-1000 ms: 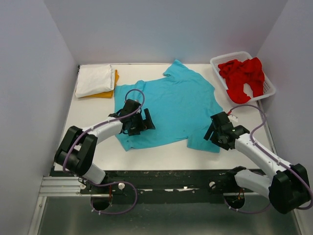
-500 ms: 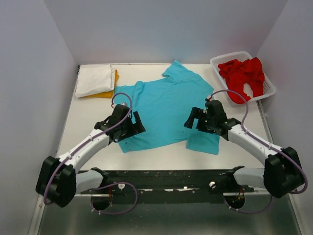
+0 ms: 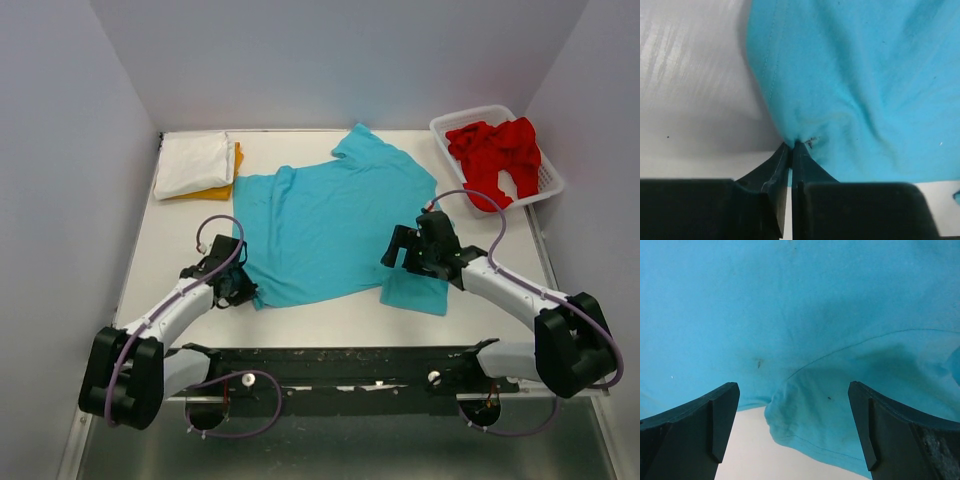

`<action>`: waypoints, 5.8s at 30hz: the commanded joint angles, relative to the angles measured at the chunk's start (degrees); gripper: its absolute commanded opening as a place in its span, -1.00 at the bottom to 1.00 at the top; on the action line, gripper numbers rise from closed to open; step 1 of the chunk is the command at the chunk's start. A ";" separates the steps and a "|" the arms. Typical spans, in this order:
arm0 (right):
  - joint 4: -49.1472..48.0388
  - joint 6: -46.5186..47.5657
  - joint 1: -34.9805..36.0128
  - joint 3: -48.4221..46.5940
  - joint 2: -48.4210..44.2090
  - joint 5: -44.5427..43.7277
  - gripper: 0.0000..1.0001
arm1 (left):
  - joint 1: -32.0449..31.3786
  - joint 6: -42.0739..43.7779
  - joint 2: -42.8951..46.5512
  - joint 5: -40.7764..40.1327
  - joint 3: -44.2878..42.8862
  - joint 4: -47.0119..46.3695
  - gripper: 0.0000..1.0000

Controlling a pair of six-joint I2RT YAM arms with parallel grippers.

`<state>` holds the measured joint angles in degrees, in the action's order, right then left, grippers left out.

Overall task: Fold and stack the t-shirts
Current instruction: Flatten out the tshirt

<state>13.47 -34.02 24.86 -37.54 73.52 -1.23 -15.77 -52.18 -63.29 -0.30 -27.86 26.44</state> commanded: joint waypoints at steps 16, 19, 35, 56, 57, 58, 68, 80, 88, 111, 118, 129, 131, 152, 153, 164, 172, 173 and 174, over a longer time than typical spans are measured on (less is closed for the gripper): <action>4.85 -0.23 0.00 1.30 1.16 -8.29 1.00 | -13.66 6.85 -34.99 -10.68 -43.30 23.55 -0.54; 5.14 -0.16 -0.01 1.31 1.61 -8.45 1.00 | -14.95 8.57 -38.93 -8.71 -48.65 23.04 0.04; 5.14 0.78 0.03 1.51 3.66 -9.31 1.00 | -11.35 5.66 -23.36 -3.48 -28.48 4.07 0.09; 5.91 -0.31 -0.07 1.89 5.21 -10.18 1.00 | -10.64 4.87 -28.73 -1.94 -27.87 4.59 -0.32; 5.87 -0.29 0.01 1.90 5.26 -10.25 1.00 | -10.73 4.82 -27.79 -2.15 -27.38 4.59 -0.30; 5.86 -0.33 0.01 1.84 5.33 -10.28 1.00 | -10.69 4.86 -27.00 -2.33 -26.96 4.68 -0.28; 5.84 -0.30 -0.01 2.19 5.47 -9.86 1.00 | -10.69 4.80 -28.70 -3.22 -26.89 3.93 -0.31; 6.04 -0.37 -0.02 2.02 5.74 -9.91 1.00 | -10.69 4.99 -33.03 -2.96 -29.87 3.30 -0.51; 6.13 -0.50 -0.01 2.12 5.84 -10.10 1.00 | -10.71 5.58 -33.36 -2.89 -32.30 4.47 -0.68; 13.54 -0.48 -0.01 0.73 2.86 -9.33 1.00 | -11.08 -1.98 -12.15 -9.80 -15.33 24.33 -1.00; 19.27 -1.08 0.01 -1.48 0.79 -9.55 1.00 | -11.04 -8.63 2.27 -8.91 -5.30 30.34 -1.00; 21.97 -3.25 -0.03 -3.46 -8.83 -10.63 1.00 | -11.05 -4.67 8.58 -9.78 -12.85 30.02 0.97; 18.88 -3.32 -0.03 -2.59 -8.65 -10.49 1.00 | -11.09 -2.51 8.59 -8.52 -14.24 25.49 0.97; 36.87 -22.61 0.10 5.22 -17.00 -0.44 1.00 | -6.72 5.26 -15.42 0.74 -14.84 1.77 0.97; 40.16 -23.17 0.18 3.87 -17.46 -3.07 1.00 | -5.80 5.81 -15.21 0.75 -14.86 2.15 0.97; 11.71 -10.06 2.69 2.96 -17.53 12.24 1.00 | -1.40 8.64 -15.36 3.80 -13.62 -1.07 0.97; -4.13 -12.36 7.48 9.71 -5.63 14.25 1.00 | -0.50 7.55 -23.00 11.38 -14.72 -7.01 0.97; -3.27 -13.33 7.69 10.86 -5.62 13.95 1.00 | -0.39 7.39 -23.41 11.81 -14.53 -7.31 0.97; -0.96 -14.11 7.91 11.97 -6.38 12.68 1.00 | -0.27 7.14 -23.58 12.10 -14.35 -7.59 0.97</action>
<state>14.87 -45.69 31.66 -30.30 67.09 10.41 -16.73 -44.64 -82.87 7.51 -43.55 22.00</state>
